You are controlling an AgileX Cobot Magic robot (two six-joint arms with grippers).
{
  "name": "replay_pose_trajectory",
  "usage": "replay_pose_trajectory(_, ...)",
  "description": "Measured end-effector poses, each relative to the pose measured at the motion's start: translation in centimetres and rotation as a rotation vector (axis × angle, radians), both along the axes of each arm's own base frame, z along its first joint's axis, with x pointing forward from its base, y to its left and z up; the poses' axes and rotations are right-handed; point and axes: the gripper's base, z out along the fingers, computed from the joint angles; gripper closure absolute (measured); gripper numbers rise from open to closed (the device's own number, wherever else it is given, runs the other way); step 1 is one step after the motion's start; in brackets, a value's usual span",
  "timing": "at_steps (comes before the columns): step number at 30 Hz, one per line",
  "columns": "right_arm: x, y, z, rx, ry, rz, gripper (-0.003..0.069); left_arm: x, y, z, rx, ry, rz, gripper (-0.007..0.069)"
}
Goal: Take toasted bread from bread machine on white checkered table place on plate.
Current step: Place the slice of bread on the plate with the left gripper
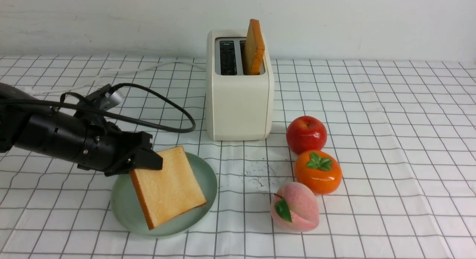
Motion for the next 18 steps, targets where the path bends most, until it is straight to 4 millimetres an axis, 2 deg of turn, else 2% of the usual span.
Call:
replay_pose_trajectory(3, 0.0, 0.0, 0.0, 0.000, 0.000, 0.000, 0.0419, -0.2, 0.1, 0.2, 0.026, -0.010, -0.017, 0.0207)
replay_pose_trajectory(5, 0.0, 0.0, 0.0, 0.001, 0.000, 0.000, 0.0419, -0.3, 0.2, 1.1, 0.042, -0.039, -0.030, 0.0111)
replay_pose_trajectory(6, 0.0, 0.0, 0.0, 0.001, 0.000, 0.000, 0.0419, -0.4, 0.2, 1.4, 0.045, -0.049, -0.031, 0.0103)
replay_pose_trajectory(7, 0.0, 0.0, 0.0, 0.001, 0.000, 0.000, 0.0419, -0.5, 0.2, 2.7, 0.063, -0.092, -0.041, 0.0049)
replay_pose_trajectory(9, 0.0, 0.0, 0.0, 0.001, 0.000, 0.000, 0.0419, -0.8, 0.4, 4.0, 0.091, -0.140, -0.055, 0.0011)
replay_pose_trajectory(10, 0.0, 0.0, 0.0, 0.001, 0.000, 0.000, 0.0419, -1.3, 0.5, 6.2, 0.130, -0.215, -0.070, -0.0013)
replay_pose_trajectory(11, 0.0, 0.0, 0.0, 0.001, 0.000, 0.000, 0.0419, -1.5, 0.5, 6.8, 0.135, -0.234, -0.070, -0.0015)
replay_pose_trajectory(12, 0.0, 0.0, 0.0, 0.001, 0.000, 0.000, 0.0419, -2.3, 0.7, 9.2, 0.175, -0.318, -0.079, -0.0017)
replay_pose_trajectory(14, 0.0, 0.0, 0.0, 0.001, 0.000, 0.000, 0.0419, -4.0, 0.9, 12.4, 0.216, -0.432, -0.075, 0.0002)
replay_pose_trajectory(16, 0.0, 0.0, 0.0, 0.001, 0.000, 0.000, 0.0419, -5.8, 1.0, 14.8, 0.237, -0.519, -0.070, 0.0050)
replay_pose_trajectory(18, 0.0, 0.0, 0.0, 0.001, 0.000, 0.000, 0.0419, -7.9, 1.0, 17.2, 0.232, -0.590, -0.043, 0.0142)
